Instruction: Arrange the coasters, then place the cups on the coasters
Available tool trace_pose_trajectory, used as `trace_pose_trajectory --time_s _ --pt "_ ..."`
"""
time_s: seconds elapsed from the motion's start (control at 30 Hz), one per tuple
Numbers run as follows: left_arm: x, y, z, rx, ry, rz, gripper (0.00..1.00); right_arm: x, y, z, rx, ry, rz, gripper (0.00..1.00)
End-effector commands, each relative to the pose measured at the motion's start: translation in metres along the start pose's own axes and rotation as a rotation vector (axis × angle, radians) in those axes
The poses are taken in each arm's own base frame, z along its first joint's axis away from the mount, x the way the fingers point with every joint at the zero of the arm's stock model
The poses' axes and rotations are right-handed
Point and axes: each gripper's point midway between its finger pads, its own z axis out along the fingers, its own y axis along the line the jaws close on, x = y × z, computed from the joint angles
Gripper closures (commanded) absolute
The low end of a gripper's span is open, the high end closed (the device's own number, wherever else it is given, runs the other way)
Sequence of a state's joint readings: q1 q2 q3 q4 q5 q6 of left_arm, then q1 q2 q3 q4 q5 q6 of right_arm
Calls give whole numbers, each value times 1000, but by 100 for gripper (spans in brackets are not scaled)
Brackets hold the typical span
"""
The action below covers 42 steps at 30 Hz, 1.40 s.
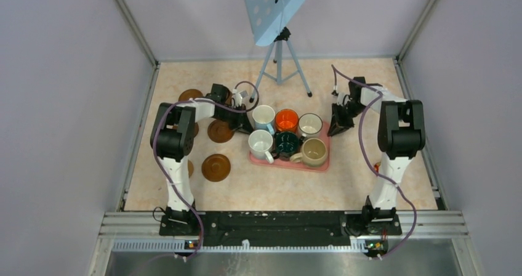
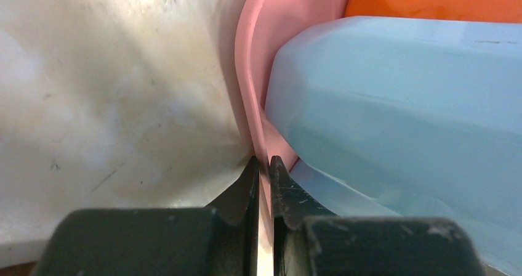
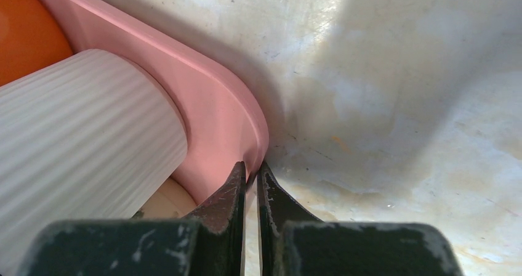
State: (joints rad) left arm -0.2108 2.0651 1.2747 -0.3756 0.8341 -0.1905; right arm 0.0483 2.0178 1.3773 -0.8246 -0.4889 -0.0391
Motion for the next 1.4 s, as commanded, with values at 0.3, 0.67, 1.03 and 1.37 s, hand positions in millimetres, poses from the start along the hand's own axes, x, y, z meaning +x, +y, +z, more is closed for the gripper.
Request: trace_pose_trajectory --time_s 0.3,0.67,1.03,1.37 --pt "-49 -3 27 -73 -116 202 95 -60 -26 -19 55 -196 -79 100" --pt "-76 -6 -40 -190 -289 266 52 -77 -10 -73 82 -310 -153 63" --pt "-61 -56 -146 -402 -475 492 1 -86 34 -167 131 -589 -309 21" --pt "-28 -121 -183 -305 -472 717 1 -85 42 -225 251 -977 -266 11"
